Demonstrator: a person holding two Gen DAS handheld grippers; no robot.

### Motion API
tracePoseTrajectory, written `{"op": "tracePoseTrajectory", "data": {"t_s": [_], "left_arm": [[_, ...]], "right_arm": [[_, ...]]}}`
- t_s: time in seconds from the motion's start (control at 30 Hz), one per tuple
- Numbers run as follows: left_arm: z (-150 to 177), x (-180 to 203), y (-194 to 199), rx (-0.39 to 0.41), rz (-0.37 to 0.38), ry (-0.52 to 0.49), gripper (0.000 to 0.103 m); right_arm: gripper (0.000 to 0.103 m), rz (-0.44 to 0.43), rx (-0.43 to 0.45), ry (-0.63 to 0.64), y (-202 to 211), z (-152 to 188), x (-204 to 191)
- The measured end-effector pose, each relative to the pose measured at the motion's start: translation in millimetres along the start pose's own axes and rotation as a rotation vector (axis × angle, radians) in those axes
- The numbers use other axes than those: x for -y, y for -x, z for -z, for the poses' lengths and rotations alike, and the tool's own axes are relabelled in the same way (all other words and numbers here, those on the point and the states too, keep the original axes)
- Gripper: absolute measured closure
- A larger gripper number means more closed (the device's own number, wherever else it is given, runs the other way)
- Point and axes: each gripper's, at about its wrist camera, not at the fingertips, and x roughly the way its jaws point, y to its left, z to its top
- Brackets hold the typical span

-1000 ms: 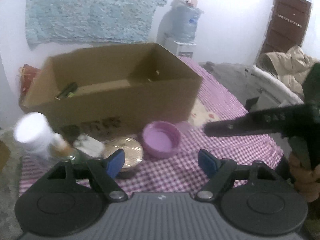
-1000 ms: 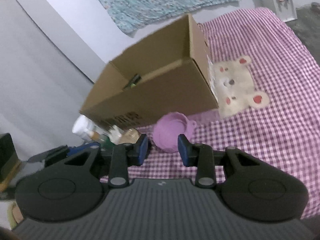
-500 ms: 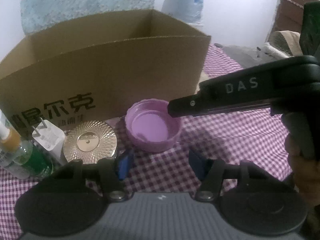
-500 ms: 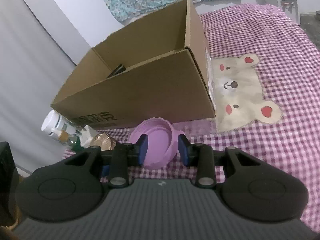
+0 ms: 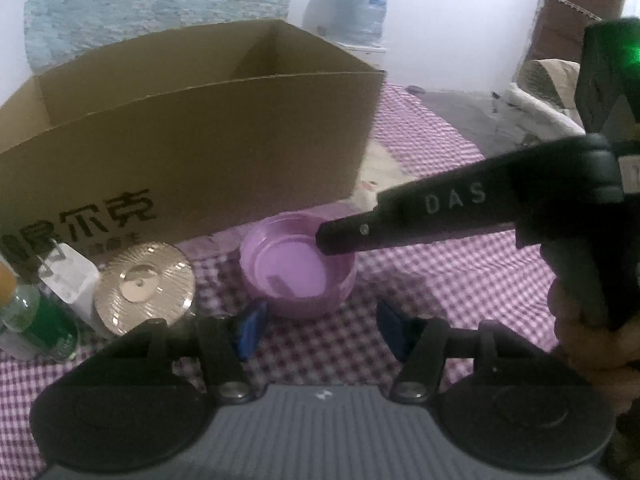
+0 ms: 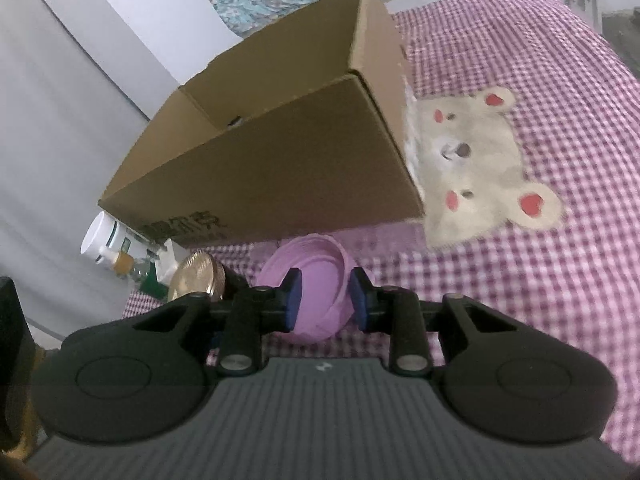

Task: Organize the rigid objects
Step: 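Return the right tool to the lilac bowl and close on its rim, then lift the lilac bowl with the right tool and carry it into the box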

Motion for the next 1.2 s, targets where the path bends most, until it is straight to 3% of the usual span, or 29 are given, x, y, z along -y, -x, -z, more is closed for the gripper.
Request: {"op": "tracePoseTrajectory", "data": {"t_s": [0.23, 0.37, 0.53, 0.67, 1.03, 1.2], "left_arm": [[16.7, 8.6, 11.4, -0.028, 0.076, 0.006, 0.042], [18.5, 10.5, 15.5, -0.022, 0.043, -0.009, 0.027], [12.4, 9.9, 11.3, -0.019, 0.022, -0.036, 0.021], [7.3, 14.8, 3.4, -0.009, -0.019, -0.075, 0.021], [-1.0, 13.1, -21.3, -0.035, -0.021, -0.065, 0.027], [-2.9, 15.5, -24.5, -0.028, -0.028, -0.072, 0.029]], "right_arm": [[0.078, -0.005, -0.02, -0.047, 27.9, 27.8, 9.2], [0.076, 0.023, -0.001, -0.037, 39.2, 36.7, 8.1], [0.075, 0.033, 0.021, -0.037, 43.0, 33.7, 9.8], [0.075, 0.042, 0.019, -0.016, 36.2, 30.6, 6.1], [0.075, 0.06, 0.036, 0.022, 13.5, 23.1, 4.1], [0.081, 0.067, 0.042, 0.017, 7.8, 24.0, 5.2]]}}
